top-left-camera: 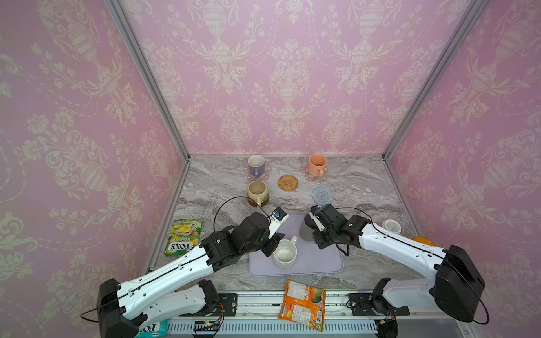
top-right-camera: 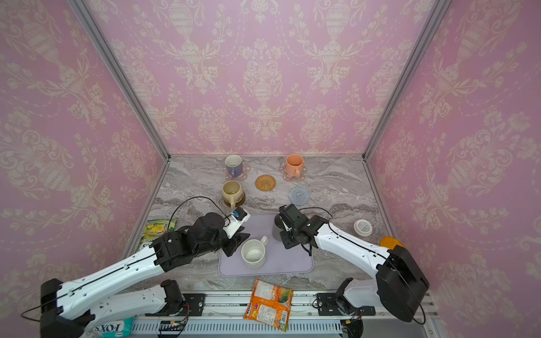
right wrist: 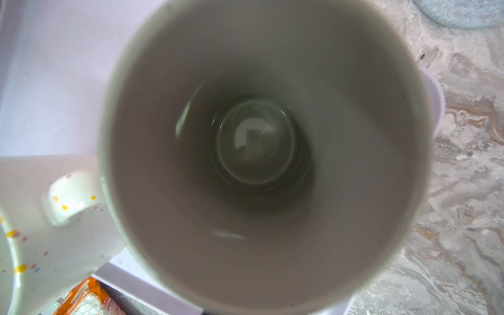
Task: Place cups on coasters
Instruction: Pick up the cup from the tray.
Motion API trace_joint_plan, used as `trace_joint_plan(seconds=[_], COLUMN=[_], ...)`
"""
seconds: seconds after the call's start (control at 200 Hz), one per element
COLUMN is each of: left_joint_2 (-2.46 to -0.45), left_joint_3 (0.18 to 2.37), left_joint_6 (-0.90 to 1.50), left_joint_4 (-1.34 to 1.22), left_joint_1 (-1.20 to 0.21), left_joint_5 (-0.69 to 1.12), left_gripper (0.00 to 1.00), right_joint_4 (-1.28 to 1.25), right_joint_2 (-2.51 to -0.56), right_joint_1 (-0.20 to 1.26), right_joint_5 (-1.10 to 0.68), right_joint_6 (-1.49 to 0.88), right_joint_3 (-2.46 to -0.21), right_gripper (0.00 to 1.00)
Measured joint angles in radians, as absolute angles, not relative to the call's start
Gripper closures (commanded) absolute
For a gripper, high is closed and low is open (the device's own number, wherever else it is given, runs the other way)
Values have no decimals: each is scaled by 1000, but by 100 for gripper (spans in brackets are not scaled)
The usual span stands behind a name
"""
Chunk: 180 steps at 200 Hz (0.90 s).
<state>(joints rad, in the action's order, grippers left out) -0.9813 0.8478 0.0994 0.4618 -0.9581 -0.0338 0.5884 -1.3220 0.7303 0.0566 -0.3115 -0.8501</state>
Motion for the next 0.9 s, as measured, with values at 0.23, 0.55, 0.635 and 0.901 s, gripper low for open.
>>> trace_joint_plan(seconds=[0.23, 0.55, 0.635, 0.901], left_joint_2=[-982, -982, -982, -959], left_joint_3=[844, 844, 844, 812], left_joint_6=[106, 130, 139, 156], left_joint_4=[462, 463, 463, 470], left_joint_1=[-957, -930, -923, -897], left_joint_5=[-80, -151, -166, -196], left_gripper=[62, 61, 61, 61], right_joint_4=[607, 622, 621, 614], right_joint_2=[-1324, -1323, -1323, -1348], right_joint_1=[738, 738, 738, 738], right_joint_5=[86, 118, 128, 159], right_joint_6=[-311, -295, -287, -256], right_joint_3=[-864, -903, -915, -982], right_gripper=[100, 100, 100, 100])
